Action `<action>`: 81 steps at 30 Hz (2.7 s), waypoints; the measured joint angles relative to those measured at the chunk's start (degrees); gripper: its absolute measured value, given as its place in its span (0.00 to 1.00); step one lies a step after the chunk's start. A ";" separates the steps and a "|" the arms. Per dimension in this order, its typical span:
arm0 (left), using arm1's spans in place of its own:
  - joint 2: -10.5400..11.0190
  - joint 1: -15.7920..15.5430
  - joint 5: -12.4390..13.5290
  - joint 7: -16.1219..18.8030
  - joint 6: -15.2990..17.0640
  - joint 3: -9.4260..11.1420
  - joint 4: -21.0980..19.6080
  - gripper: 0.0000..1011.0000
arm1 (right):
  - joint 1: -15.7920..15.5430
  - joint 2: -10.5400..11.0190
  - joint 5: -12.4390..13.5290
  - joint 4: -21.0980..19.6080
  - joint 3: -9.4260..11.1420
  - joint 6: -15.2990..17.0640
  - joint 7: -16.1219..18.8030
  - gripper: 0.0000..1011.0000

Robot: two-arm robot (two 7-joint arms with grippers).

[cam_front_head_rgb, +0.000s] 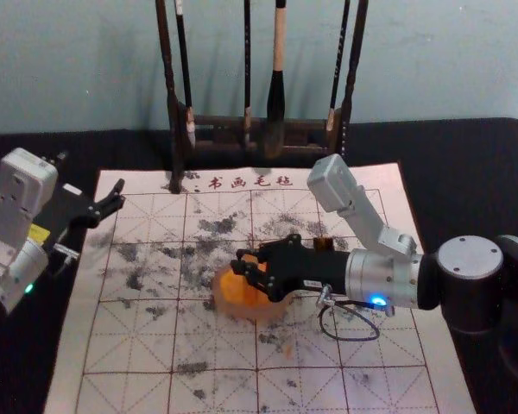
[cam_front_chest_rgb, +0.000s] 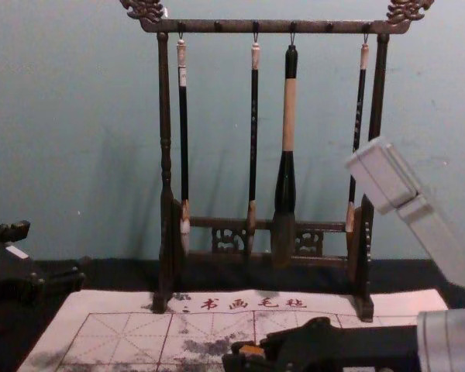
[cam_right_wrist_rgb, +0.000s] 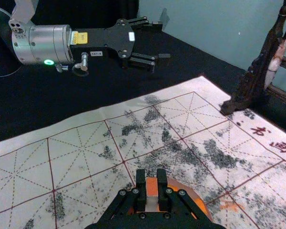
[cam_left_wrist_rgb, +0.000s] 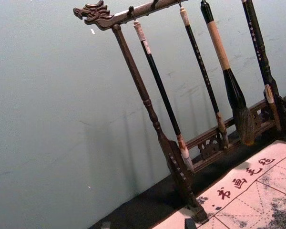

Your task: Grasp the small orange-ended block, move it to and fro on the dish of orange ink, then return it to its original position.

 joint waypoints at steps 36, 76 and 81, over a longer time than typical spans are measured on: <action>0.00 0.00 0.00 0.00 0.00 0.00 0.00 0.99 | 2.96 -2.87 -0.62 4.86 1.06 -0.64 -2.13 0.11; 0.00 0.00 0.00 0.00 0.00 0.00 0.00 0.99 | -16.30 -0.16 5.34 -17.07 18.26 0.14 -22.54 0.11; 0.00 0.00 0.00 0.00 0.00 0.00 0.00 0.99 | -18.72 -0.29 5.60 -18.47 19.38 0.37 -23.10 0.11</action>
